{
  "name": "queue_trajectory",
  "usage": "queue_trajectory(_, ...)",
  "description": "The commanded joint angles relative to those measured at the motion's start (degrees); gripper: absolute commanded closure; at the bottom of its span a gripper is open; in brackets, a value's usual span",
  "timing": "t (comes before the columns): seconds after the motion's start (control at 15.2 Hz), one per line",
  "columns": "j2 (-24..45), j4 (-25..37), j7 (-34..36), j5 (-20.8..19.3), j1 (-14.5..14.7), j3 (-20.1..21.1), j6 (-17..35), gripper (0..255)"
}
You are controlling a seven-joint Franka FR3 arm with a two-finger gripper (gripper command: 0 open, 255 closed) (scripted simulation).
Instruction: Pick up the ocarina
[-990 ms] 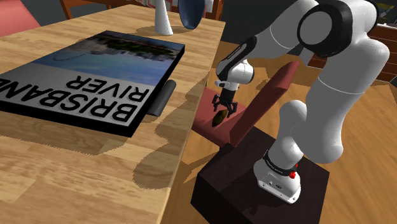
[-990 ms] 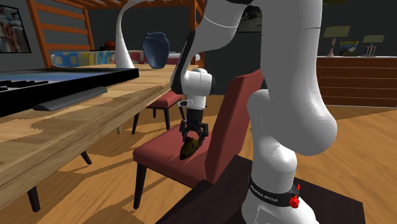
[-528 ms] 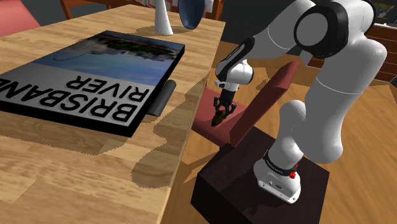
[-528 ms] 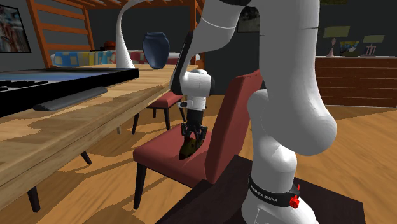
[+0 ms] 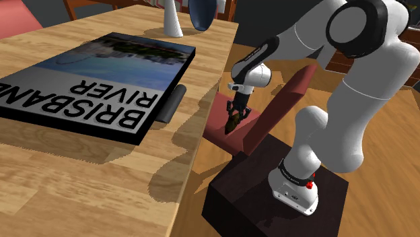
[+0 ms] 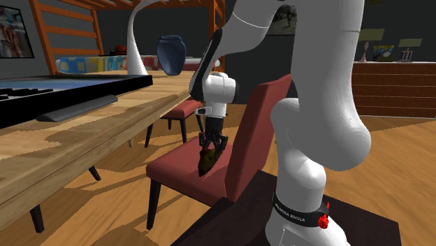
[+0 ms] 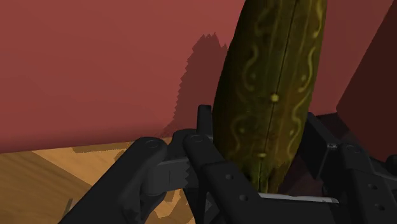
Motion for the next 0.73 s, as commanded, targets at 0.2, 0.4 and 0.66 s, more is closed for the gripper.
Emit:
queue_trajectory(0.2, -9.33, 0.10, 9.89, -12.19, -2.71, 1.55, -2.11, 255)
queue_trajectory(0.4, -13.09, 0.52, 13.59, -16.35, -5.64, 4.29, -4.32, 255)
queue_trajectory(0.66, -17.09, 1.38, 17.22, -20.06, -8.64, 7.41, -7.60, 255)
